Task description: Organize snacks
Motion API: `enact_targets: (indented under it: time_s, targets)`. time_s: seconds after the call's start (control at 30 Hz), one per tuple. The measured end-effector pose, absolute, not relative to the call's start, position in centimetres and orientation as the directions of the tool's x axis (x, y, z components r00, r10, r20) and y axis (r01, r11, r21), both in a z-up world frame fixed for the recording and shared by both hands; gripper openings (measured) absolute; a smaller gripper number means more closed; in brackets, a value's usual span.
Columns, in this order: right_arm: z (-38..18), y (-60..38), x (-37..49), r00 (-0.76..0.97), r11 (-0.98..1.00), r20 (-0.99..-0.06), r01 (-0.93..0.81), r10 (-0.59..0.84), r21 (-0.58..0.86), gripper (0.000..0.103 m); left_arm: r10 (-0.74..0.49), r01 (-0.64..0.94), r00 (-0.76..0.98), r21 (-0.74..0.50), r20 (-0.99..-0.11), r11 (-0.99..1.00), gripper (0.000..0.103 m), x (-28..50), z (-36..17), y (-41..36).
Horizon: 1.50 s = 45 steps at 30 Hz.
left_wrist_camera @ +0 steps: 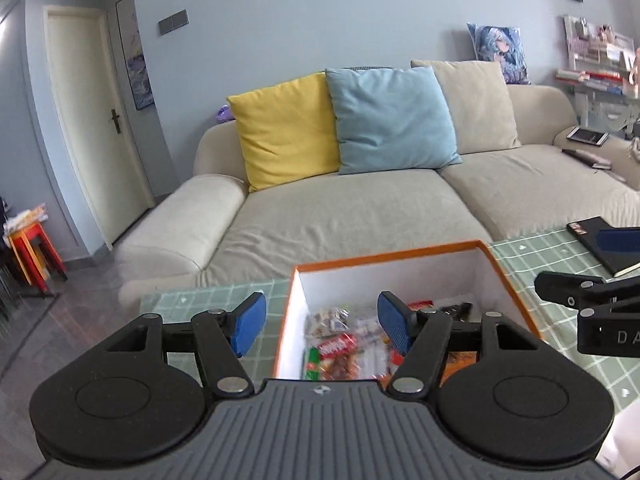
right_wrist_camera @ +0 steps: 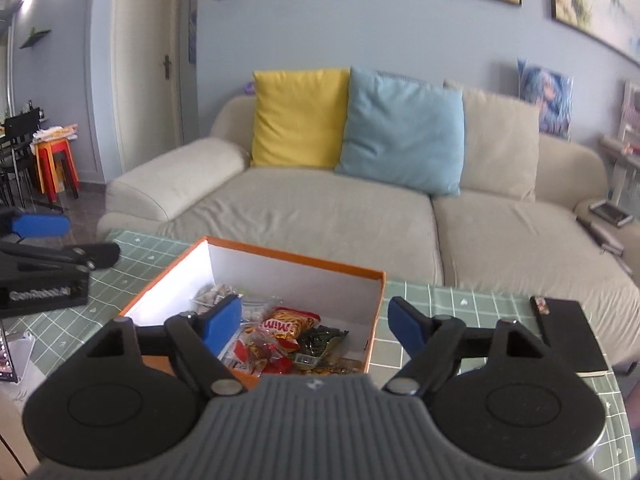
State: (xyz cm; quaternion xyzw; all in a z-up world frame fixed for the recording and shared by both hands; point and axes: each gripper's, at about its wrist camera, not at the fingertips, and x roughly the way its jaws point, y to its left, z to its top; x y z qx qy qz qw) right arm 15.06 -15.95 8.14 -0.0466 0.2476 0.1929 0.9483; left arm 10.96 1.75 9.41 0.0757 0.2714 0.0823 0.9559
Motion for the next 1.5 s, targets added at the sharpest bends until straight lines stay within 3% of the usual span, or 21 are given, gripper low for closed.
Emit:
enact_targets:
  time_s: [0.23,0.43,0.73,1.5]
  targets:
    - [6.8,-16.1,11.3,0.847,0.923,-0.404,-0.384,0.345,-0.018,0.079,0.198,-0.142,0.833,0.145,-0.516,0.979,0.076,8.9,7.2,1.4]
    - [4.5,-15.7,11.8,0.827,0.934,-0.466,-0.357,0.314,-0.003,0.079,0.184,-0.148,0.777,0.110,-0.603,0.983,0.078,9.8,4.6,1.6]
    - [1.5,-15.2,13.6,0.784,0.943,-0.548,-0.332,0.292,0.028,0.079,0.197,-0.163,0.723,0.113,-0.663,0.980,0.078,10.8,2.1,1.6]
    - [1.0,-15.2,13.2,0.777,0.945,-0.562,-0.327,0.283,0.023,0.079,0.184,-0.145,0.710,0.114,-0.679,0.983,0.078,10.6,1.8,1.1]
